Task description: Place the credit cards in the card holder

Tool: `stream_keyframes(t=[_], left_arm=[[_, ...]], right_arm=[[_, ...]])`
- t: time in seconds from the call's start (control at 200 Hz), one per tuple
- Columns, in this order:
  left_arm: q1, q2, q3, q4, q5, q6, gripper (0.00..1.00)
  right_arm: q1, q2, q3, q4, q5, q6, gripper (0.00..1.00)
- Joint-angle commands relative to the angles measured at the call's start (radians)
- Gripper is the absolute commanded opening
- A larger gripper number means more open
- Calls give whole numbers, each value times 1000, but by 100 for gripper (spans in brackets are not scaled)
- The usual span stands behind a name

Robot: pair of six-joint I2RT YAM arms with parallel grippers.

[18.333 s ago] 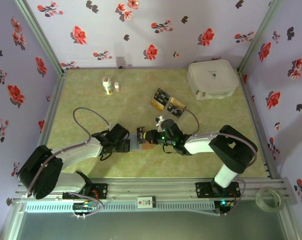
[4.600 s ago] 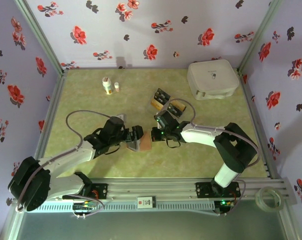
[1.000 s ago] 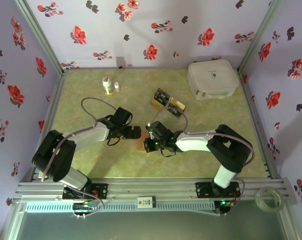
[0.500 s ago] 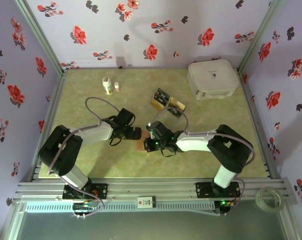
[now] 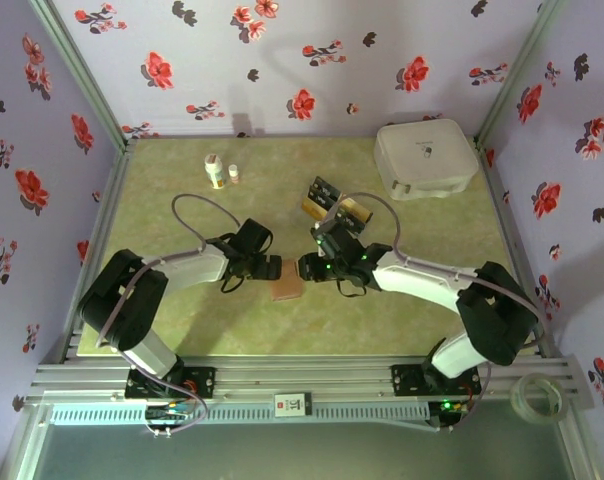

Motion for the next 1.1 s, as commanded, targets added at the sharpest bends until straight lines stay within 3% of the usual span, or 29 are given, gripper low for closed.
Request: stream_keyframes(t=[0.0, 0.515, 0.99, 1.095], left_arm=[[-10, 50, -23, -21, -56, -3, 100], [-13, 59, -35, -19, -72, -5, 100], [-13, 65, -36, -18, -72, -2, 100], [-14, 64, -37, -15, -74, -3, 100]], right_arm=[[-4, 35, 60, -109, 55, -42, 41], [-11, 178, 161, -125, 41, -76, 30], [-24, 185, 146, -97, 7, -72, 0], [-25, 172, 138, -74, -22, -61, 0]])
